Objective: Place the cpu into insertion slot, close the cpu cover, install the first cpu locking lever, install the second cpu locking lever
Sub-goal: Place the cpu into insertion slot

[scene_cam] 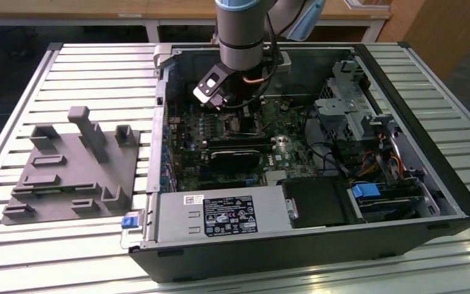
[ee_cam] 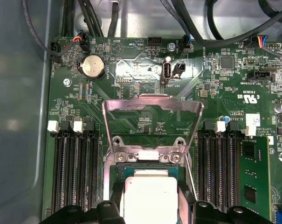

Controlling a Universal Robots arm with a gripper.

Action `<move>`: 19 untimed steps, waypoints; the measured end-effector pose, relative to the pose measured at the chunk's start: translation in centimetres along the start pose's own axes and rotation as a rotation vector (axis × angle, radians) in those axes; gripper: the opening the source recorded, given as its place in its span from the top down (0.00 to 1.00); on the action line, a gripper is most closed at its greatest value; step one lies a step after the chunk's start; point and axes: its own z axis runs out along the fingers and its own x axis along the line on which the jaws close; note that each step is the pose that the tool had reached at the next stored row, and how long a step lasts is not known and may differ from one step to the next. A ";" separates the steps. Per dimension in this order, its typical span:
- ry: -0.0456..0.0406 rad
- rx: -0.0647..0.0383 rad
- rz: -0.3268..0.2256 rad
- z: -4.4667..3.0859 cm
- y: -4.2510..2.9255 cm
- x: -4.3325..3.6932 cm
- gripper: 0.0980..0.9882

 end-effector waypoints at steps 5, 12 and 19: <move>0.0003 0.000 0.000 0.02 0.00 0.01 0.50; 0.0004 0.000 0.000 0.03 0.00 0.03 0.42; 0.0023 0.000 0.000 0.07 -0.01 0.20 0.42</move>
